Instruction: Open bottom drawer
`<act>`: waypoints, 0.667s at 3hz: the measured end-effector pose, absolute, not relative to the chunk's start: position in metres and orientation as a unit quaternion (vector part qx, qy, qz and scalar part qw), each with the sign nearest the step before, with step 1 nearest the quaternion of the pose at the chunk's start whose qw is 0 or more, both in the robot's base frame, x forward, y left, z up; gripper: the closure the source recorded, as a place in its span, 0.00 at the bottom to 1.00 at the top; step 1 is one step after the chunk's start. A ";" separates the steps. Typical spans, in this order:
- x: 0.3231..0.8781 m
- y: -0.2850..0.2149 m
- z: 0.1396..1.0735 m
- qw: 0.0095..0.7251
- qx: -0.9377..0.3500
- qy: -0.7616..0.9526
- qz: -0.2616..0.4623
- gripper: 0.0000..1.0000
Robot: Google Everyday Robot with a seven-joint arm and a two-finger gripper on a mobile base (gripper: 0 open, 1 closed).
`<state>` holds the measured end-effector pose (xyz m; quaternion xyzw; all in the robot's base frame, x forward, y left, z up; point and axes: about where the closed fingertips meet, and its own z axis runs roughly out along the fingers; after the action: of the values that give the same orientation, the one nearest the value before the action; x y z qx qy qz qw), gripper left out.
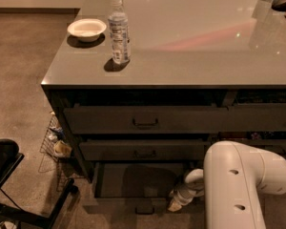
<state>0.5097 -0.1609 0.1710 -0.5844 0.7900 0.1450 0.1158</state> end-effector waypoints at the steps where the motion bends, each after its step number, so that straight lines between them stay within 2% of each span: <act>1: 0.496 -0.160 0.174 0.106 -0.579 0.796 0.142 1.00; 2: 0.496 -0.160 0.174 0.106 -0.579 0.796 0.142 1.00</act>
Offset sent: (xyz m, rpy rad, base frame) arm -0.2881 0.0187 0.0819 -0.3151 0.2900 -0.2163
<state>0.4957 -0.1601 0.1738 -0.5789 0.7958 0.1424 0.1063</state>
